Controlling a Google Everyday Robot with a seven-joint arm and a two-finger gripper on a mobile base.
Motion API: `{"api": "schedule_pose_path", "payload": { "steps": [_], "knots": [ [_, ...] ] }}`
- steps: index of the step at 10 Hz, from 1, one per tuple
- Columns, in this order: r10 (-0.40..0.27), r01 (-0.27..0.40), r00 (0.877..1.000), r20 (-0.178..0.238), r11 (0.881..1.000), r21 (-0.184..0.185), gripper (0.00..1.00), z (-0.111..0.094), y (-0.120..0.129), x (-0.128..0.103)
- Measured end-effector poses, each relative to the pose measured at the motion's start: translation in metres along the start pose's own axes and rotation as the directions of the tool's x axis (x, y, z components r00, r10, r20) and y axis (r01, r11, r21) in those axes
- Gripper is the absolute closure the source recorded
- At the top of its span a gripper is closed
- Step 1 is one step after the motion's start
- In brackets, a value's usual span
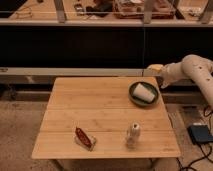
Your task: Push the ceramic bowl across the table
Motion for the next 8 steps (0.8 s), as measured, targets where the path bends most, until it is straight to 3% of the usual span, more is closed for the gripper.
{"api": "schedule_pose_path", "payload": {
  "steps": [5,6,8],
  "knots": [
    [-0.004,0.004,1.000,-0.002,1.000,-0.004,0.20,0.000,0.000,0.000],
    [-0.006,0.006,1.000,-0.012,1.000,-0.020,0.20,0.000,0.003,0.004],
    [-0.014,0.004,0.996,-0.088,0.995,-0.104,0.20,0.005,0.008,0.030]
  ]
}}
